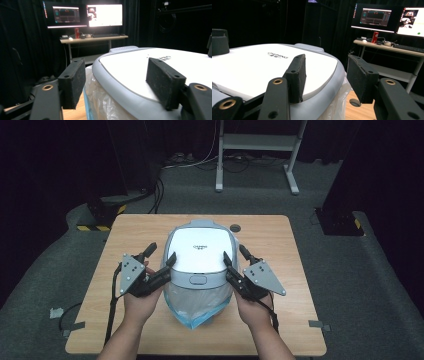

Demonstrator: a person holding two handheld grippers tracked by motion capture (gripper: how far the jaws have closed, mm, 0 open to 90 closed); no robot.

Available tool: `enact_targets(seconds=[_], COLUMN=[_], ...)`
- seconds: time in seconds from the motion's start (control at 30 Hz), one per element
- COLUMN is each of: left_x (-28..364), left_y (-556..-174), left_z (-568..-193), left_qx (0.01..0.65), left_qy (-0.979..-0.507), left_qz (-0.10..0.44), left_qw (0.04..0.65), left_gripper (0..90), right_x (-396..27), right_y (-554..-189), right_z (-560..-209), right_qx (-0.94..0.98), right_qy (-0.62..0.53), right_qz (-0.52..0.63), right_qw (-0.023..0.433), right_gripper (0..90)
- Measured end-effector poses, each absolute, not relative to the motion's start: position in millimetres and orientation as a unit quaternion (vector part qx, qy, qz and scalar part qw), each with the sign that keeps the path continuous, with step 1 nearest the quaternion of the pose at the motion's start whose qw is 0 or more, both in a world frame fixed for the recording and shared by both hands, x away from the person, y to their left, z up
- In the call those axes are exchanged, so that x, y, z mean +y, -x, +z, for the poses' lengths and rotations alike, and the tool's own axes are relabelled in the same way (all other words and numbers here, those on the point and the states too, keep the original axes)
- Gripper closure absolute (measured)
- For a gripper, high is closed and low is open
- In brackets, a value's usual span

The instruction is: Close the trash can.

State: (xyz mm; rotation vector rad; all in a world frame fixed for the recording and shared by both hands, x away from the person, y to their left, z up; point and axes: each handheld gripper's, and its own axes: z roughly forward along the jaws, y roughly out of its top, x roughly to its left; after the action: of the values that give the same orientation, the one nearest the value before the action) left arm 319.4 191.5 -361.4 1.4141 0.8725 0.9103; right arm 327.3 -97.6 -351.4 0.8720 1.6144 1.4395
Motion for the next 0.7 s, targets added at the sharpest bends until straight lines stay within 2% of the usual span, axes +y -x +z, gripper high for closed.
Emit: enact_targets(seconds=[0.3,0.33,0.43,0.47,0.7], left_x=[193,194,198,208,253], left_y=[-320,-320,-320,-321,-326], left_z=[-360,-357,-355,-356,-373], left_qx=[0.382,0.380,0.379,0.387,0.431], left_qy=[-0.605,-0.612,-0.613,-0.606,-0.590], left_qz=[0.370,0.370,0.374,0.386,0.386], left_qw=[0.593,0.587,0.584,0.578,0.563], left_gripper=[35.2,32.9,30.4,30.3,31.1], right_x=[-95,-95,-97,-103,-125], right_y=[-325,-325,-327,-328,-336], right_z=[-356,-353,-350,-348,-349], right_qx=[0.633,0.636,0.638,0.635,0.624], right_qy=[-0.342,-0.343,-0.344,-0.348,-0.375], right_qz=[0.567,0.562,0.560,0.560,0.556], right_qw=[0.400,0.402,0.402,0.402,0.402], right_gripper=[51.6,47.2,44.8,43.4,42.1])
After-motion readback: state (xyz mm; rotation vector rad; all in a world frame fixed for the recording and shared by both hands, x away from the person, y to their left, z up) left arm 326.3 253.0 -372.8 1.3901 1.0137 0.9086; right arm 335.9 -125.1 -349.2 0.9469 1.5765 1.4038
